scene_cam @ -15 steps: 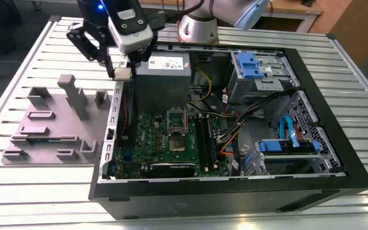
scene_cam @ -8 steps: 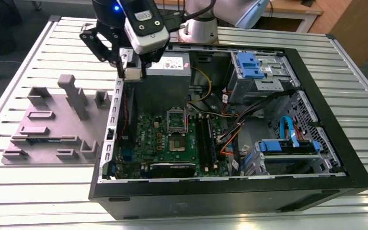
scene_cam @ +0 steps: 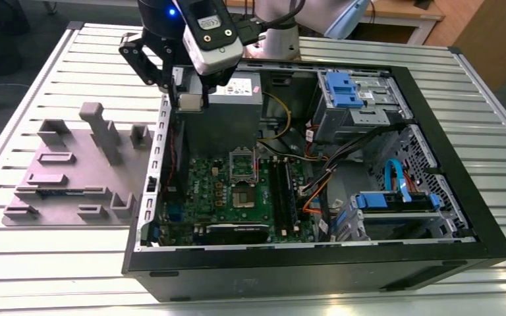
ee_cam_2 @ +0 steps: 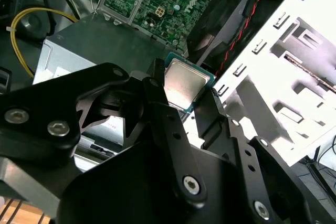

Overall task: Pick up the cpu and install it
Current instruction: 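Pick up the cpu and move it towards the insertion slot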

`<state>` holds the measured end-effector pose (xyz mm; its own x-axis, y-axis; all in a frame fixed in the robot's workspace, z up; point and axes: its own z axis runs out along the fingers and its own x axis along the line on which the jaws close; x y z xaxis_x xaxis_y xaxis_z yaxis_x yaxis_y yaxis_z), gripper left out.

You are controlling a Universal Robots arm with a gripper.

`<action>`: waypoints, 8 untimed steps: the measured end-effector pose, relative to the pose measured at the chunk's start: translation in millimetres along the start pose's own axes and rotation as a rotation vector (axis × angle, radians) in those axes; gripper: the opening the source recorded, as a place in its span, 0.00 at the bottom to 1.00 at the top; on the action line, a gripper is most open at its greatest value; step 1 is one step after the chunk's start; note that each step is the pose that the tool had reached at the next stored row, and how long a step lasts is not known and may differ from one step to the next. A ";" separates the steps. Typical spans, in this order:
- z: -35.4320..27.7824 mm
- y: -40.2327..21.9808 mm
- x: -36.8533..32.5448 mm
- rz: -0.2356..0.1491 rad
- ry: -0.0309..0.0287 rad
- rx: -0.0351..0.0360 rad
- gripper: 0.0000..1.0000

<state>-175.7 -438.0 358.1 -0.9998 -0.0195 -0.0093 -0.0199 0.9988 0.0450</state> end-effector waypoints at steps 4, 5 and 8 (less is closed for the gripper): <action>0.0 0.0 -0.2 0.000 0.0000 0.0000 0.47; 0.0 0.0 -0.2 0.000 -0.0001 -0.0001 0.47; 0.0 0.0 -0.2 0.000 0.0000 -0.0001 0.47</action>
<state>-175.5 -438.0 358.1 -0.9998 -0.0195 -0.0094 -0.0199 0.9988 0.0451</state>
